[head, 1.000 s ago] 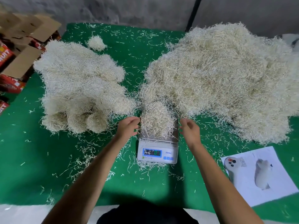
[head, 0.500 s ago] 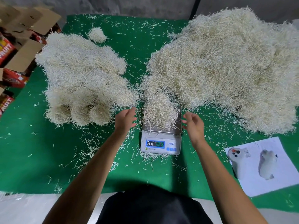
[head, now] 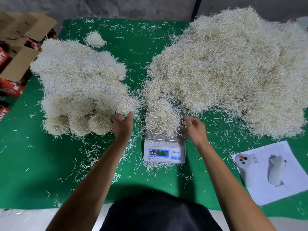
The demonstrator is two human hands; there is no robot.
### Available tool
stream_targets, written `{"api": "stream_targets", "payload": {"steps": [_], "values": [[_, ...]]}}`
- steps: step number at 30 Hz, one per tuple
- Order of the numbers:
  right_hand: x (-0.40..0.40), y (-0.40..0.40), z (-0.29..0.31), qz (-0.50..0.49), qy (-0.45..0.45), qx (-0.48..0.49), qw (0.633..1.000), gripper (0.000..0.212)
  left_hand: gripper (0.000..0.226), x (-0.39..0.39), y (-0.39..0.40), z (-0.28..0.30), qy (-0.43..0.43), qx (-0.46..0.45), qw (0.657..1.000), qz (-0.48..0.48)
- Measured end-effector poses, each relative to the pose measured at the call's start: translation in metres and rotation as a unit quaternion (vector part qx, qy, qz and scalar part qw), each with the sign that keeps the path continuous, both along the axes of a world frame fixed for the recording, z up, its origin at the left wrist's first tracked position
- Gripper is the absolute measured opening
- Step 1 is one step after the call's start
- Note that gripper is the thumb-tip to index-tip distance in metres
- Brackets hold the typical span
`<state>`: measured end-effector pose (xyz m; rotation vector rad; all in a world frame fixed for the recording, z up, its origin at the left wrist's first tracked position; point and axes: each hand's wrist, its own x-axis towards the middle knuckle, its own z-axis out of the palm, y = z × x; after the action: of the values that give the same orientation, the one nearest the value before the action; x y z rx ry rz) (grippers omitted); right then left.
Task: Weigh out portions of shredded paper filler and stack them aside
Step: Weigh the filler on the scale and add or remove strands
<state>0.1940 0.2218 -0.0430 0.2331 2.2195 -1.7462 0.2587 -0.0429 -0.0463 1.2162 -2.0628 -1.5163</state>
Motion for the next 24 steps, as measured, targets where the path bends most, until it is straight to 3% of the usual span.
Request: {"api": "stream_targets", "payload": {"steps": [2, 5, 9, 11, 15, 19, 21, 22, 24], "values": [[-0.004, -0.004, 0.0, 0.02, -0.021, 0.041, 0.999, 0.046, 0.057, -0.013, 0.003, 0.002, 0.013, 0.013, 0.999, -0.033], [-0.011, -0.016, 0.0, 0.057, -0.015, 0.123, 0.991, 0.067, 0.06, -0.044, 0.011, 0.012, 0.045, 0.009, 0.986, -0.163], [-0.021, -0.047, 0.002, 0.079, -0.019, 0.153, 0.985, 0.089, 0.06, -0.078, 0.036, 0.028, -0.057, 0.01, 0.934, -0.352], [-0.027, -0.062, 0.0, 0.064, -0.057, 0.131, 0.988, 0.101, 0.059, -0.078, 0.056, 0.022, -0.076, 0.038, 0.916, -0.393], [-0.037, -0.077, 0.003, -0.003, -0.148, -0.019, 0.989, 0.136, 0.038, -0.064, 0.08, 0.012, 0.035, 0.199, 0.941, -0.273], [-0.05, -0.087, 0.008, 0.002, -0.101, 0.032, 0.994, 0.141, 0.018, -0.068, 0.073, 0.023, 0.188, 0.171, 0.961, -0.106], [-0.056, -0.094, 0.014, -0.019, -0.084, 0.033, 0.996, 0.138, 0.025, -0.073, 0.066, 0.035, 0.21, 0.155, 0.965, -0.027], [-0.058, -0.097, 0.018, -0.031, -0.08, 0.024, 0.996, 0.137, 0.037, -0.075, 0.062, 0.041, 0.194, 0.166, 0.966, -0.04], [-0.054, -0.106, 0.025, 0.005, -0.056, 0.009, 0.998, 0.122, 0.066, -0.077, 0.055, 0.056, 0.094, 0.276, 0.944, -0.154]]}}
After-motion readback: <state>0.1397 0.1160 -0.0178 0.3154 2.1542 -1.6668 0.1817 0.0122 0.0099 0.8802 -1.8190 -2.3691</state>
